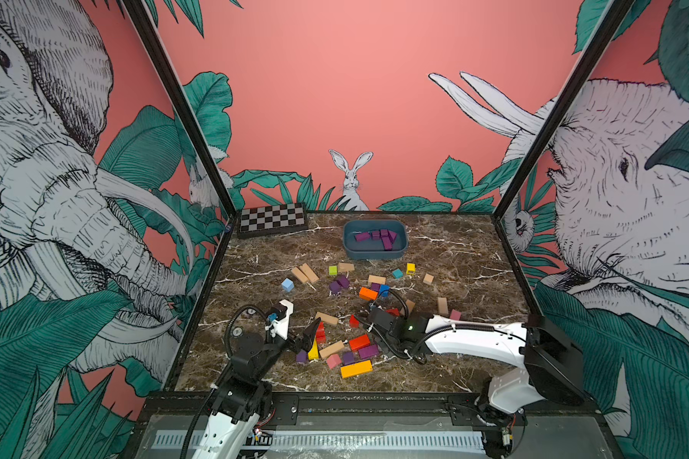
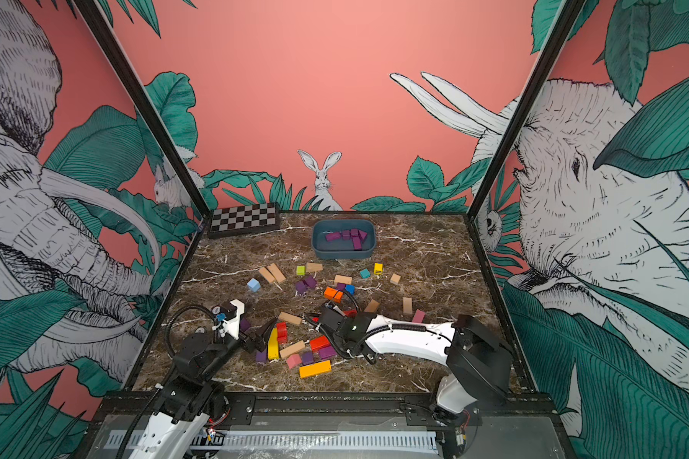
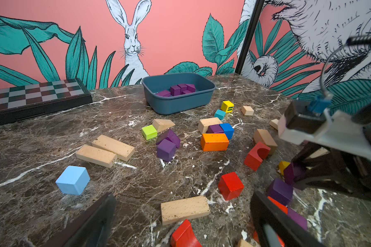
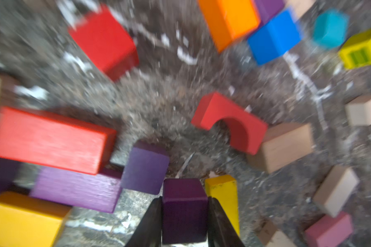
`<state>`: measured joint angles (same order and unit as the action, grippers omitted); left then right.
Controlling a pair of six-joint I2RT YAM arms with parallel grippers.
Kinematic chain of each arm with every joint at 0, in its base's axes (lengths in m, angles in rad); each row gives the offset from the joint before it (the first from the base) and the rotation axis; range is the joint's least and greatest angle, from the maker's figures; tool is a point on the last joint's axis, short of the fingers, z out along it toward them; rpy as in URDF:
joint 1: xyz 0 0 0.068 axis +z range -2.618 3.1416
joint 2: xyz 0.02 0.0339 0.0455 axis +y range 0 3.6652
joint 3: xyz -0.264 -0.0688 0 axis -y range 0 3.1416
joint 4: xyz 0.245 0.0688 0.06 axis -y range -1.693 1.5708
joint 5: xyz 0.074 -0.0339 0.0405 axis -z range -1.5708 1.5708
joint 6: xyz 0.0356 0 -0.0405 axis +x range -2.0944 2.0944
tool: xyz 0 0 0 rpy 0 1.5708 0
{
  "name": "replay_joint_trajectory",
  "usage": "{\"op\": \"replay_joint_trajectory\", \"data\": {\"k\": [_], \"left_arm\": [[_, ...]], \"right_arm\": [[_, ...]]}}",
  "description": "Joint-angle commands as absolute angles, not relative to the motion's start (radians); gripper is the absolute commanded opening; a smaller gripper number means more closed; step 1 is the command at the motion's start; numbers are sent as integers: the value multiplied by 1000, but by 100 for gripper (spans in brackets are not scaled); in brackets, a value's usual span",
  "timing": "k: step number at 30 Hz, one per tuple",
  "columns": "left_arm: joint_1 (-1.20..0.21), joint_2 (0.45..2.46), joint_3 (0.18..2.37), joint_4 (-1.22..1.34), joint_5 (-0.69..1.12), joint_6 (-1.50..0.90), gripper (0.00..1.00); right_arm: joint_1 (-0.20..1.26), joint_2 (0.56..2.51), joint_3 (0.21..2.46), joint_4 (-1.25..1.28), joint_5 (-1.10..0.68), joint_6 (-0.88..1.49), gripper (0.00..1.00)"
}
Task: Pick purple bricks into the storage bin
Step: Pick up the building block from the center of the board, then place the building block in the storage box.
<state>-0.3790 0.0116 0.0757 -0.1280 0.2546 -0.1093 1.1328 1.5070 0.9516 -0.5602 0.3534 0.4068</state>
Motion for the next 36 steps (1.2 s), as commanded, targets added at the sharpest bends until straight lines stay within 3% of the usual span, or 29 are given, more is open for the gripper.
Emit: {"op": "replay_joint_trajectory", "data": {"k": [1,8,17,25,36], "left_arm": [[-381,5,63,-101,270,-115,99],[-381,5,63,-100,271,-115,99],[-382,5,63,-103,268,-114,99],[-382,5,62,-101,266,-112,99],[-381,5,62,-100,267,-113,99]], "right_arm": [[1108,1440,1016,-601,408,348,33],[917,1426,1107,-405,315,227,29],[711,1740,1460,-328,193,115,27],[595,2003,1708,-321,202,121,27],[507,2169,1816,-300,153,135,25]]}}
